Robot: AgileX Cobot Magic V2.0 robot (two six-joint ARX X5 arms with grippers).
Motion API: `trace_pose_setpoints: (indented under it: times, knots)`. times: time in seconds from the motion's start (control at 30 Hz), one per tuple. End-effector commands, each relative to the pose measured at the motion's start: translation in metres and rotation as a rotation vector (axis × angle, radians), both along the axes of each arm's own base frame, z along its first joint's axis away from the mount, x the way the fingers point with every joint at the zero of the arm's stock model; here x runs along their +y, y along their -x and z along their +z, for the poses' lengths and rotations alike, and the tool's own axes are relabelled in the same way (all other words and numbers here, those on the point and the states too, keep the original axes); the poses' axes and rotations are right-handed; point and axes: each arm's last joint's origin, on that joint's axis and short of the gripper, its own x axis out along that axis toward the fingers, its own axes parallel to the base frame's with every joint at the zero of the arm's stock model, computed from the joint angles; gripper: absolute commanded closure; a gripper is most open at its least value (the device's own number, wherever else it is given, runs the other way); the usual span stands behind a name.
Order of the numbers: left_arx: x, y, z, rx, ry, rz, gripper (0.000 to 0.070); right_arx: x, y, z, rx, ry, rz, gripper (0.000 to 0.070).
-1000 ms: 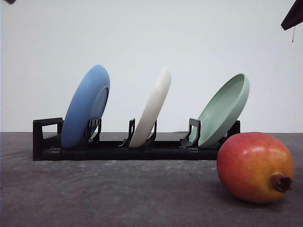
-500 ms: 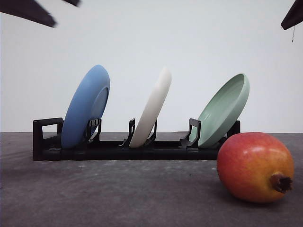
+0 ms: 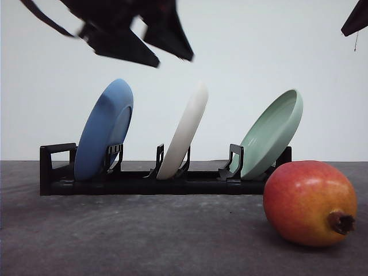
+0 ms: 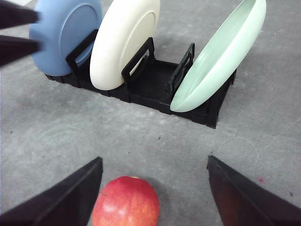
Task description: Place pomegranate in white plate
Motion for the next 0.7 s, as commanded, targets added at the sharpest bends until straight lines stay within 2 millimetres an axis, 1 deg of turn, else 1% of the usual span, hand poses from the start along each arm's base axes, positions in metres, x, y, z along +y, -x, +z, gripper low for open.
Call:
trace_pose_setpoints:
  times: [0.0, 0.27, 0.47, 0.6, 0.63, 0.67]
  knots:
    - [-0.010, -0.006, -0.002, -0.025, -0.004, 0.002, 0.0277, 0.001, 0.000, 0.006, -0.025, -0.006, 0.007, 0.0252]
    - [-0.034, -0.031, -0.028, 0.024, -0.043, 0.052, 0.0277, 0.001, 0.000, 0.006, -0.025, -0.006, 0.007, 0.0252]
    - [-0.049, -0.048, -0.041, 0.039, -0.077, 0.094, 0.0277, 0.001, 0.000, 0.006, -0.025, -0.006, 0.007, 0.0252]
    - [-0.055, -0.056, -0.047, 0.040, -0.098, 0.128, 0.0279, 0.001, 0.000, 0.006, -0.025, -0.006, 0.007, 0.0252]
    - [-0.056, -0.057, -0.048, 0.039, -0.101, 0.135, 0.0291, 0.001, 0.000, 0.006, -0.025, -0.006, 0.007, 0.0252]
    - [-0.056, -0.058, -0.049, 0.038, -0.103, 0.143, 0.0318, 0.001, 0.000, 0.006, -0.025, -0.006, 0.007, 0.0252]
